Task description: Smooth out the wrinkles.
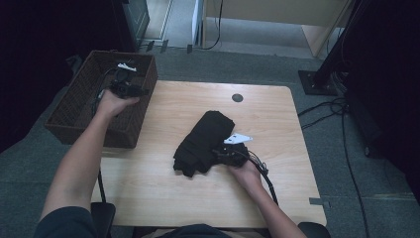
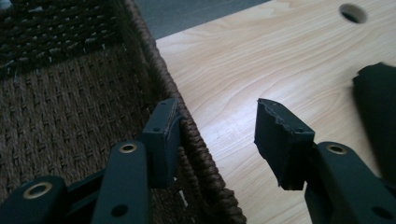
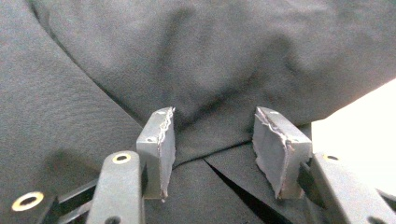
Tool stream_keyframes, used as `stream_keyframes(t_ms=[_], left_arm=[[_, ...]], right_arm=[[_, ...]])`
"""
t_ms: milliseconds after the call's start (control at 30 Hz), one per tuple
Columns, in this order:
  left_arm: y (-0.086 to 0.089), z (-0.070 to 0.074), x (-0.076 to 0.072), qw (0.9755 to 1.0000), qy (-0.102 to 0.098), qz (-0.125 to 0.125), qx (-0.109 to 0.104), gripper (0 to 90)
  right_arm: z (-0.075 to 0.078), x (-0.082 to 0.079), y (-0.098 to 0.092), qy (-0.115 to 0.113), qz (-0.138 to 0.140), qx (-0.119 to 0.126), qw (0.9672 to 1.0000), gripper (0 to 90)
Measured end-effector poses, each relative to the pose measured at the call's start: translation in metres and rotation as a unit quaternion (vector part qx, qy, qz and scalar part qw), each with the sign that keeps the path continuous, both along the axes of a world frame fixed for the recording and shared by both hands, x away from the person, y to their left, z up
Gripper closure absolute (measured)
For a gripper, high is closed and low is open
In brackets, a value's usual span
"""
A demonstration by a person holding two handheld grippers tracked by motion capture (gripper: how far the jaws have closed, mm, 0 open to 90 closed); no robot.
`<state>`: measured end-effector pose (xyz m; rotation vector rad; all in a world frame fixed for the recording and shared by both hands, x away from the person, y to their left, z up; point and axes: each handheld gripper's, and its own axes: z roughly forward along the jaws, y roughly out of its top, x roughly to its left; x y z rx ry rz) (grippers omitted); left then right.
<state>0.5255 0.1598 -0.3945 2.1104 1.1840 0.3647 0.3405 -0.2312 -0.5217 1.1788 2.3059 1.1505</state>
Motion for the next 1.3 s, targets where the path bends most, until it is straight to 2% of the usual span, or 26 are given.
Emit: stream_keyframes(t_ms=[100,133,167,200,300,333,433,633,667,800,900,1033,1100,1200,1300], left_arm=[[0.001,-0.002,0.000,0.9998,-0.007,0.013,-0.009,54.0],[0.002,-0.004,0.001,0.9998,-0.002,0.017,-0.010,54.0],[0.001,-0.009,0.002,0.9998,0.007,0.016,0.005,54.8],[0.001,-0.012,0.002,0.9998,0.012,0.015,0.008,55.1],[0.000,-0.017,0.001,0.9997,0.008,0.018,0.012,59.0],[0.001,-0.018,0.000,0.9997,0.003,0.023,0.008,65.5],[0.000,-0.017,-0.001,0.9997,0.005,0.022,0.009,68.3],[-0.017,-0.016,-0.006,0.9999,0.011,0.000,0.012,70.9],[-0.025,-0.017,-0.010,0.9999,0.008,-0.009,0.008,71.1],[-0.038,-0.019,-0.017,0.9997,0.003,-0.022,-0.001,71.7],[-0.050,-0.019,-0.026,0.9989,0.003,-0.047,0.001,72.8],[-0.057,-0.019,-0.036,0.9981,0.003,-0.062,-0.001,74.5],[-0.063,-0.018,-0.044,0.9965,0.008,-0.083,0.001,75.0],[-0.068,-0.019,-0.052,0.9954,0.008,-0.095,-0.008,75.2],[-0.075,-0.019,-0.057,0.9948,0.011,-0.101,-0.007,75.1]], right_arm=[[0.000,0.000,0.000,0.000,0.000,0.000,1.0000,49.0],[0.000,0.000,0.000,0.000,0.000,0.000,1.0000,49.0],[0.000,0.000,0.000,-0.001,-0.001,0.000,1.0000,49.0],[0.000,0.000,0.000,0.000,-0.001,-0.001,1.0000,49.0],[0.000,-0.001,0.000,0.000,-0.001,0.000,1.0000,49.0],[0.000,-0.001,0.000,0.000,-0.001,0.000,1.0000,49.0],[0.000,-0.001,0.000,-0.001,-0.001,-0.001,1.0000,49.0],[0.000,-0.001,0.000,-0.001,-0.001,-0.001,1.0000,49.0],[0.000,-0.002,-0.001,-0.002,0.000,-0.002,1.0000,49.0],[0.000,-0.005,-0.001,-0.002,-0.002,0.000,1.0000,49.0],[0.000,-0.008,-0.002,-0.002,-0.005,-0.001,1.0000,49.0],[0.000,-0.010,-0.002,-0.002,-0.004,-0.002,1.0000,49.0],[0.000,-0.010,-0.002,-0.001,-0.005,-0.002,1.0000,49.0],[0.000,-0.010,-0.002,-0.002,-0.005,-0.002,1.0000,49.0],[0.000,-0.010,-0.002,-0.003,-0.006,-0.001,1.0000,49.0]])
